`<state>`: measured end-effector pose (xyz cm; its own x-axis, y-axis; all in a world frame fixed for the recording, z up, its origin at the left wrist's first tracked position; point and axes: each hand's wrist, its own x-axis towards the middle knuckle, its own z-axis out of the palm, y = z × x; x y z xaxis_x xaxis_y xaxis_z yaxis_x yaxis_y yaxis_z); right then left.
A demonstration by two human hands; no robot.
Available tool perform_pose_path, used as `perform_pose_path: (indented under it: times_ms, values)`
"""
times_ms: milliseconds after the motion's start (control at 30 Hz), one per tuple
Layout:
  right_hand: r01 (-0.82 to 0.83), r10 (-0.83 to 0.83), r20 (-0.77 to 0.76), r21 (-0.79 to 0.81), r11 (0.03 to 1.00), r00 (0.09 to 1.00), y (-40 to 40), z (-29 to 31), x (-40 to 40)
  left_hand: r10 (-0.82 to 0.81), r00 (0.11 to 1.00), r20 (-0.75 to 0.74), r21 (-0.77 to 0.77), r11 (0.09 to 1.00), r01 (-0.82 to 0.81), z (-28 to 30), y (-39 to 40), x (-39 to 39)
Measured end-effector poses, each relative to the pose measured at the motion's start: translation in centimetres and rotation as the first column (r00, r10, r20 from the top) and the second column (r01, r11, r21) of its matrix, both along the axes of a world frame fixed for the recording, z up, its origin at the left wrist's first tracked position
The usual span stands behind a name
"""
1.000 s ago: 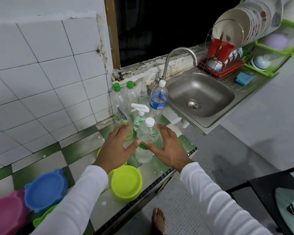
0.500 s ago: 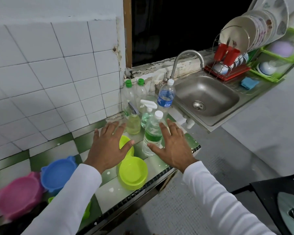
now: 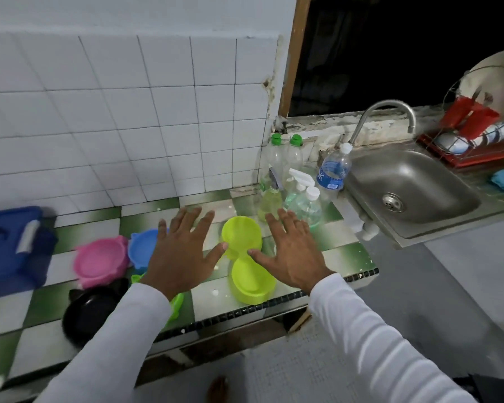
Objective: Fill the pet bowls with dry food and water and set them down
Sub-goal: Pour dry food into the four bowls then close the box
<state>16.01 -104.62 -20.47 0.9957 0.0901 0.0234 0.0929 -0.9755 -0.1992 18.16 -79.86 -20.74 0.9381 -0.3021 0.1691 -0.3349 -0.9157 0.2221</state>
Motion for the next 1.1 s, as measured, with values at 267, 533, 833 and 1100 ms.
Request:
perform_pose_path:
  times_ms: [267, 533, 833, 1100]
  values:
    - [-0.193, 0.193, -0.035, 0.006, 0.981, 0.981, 5.9, 0.1, -0.9, 0.197, 0.979, -0.041, 0.003, 0.980, -0.198, 0.3, 6.0, -6.5]
    - [-0.350, 0.350, -0.009, 0.016, 0.937, 0.937, 12.5, 0.3, -2.0, 0.320, 0.947, -0.017, 0.025, 0.947, -0.320, 0.6, 11.8, -10.5]
    - [-0.467, 0.467, 0.008, 0.012, 0.884, 0.884, 21.6, 1.0, -2.7, 0.456, 0.889, -0.033, 0.034, 0.890, -0.455, 1.2, 19.4, -13.9]
    - [-0.494, 0.493, 0.024, 0.049, 0.868, 0.870, 31.8, 1.7, -4.1, 0.513, 0.858, -0.026, 0.026, 0.858, -0.512, 1.9, 29.5, -16.2]
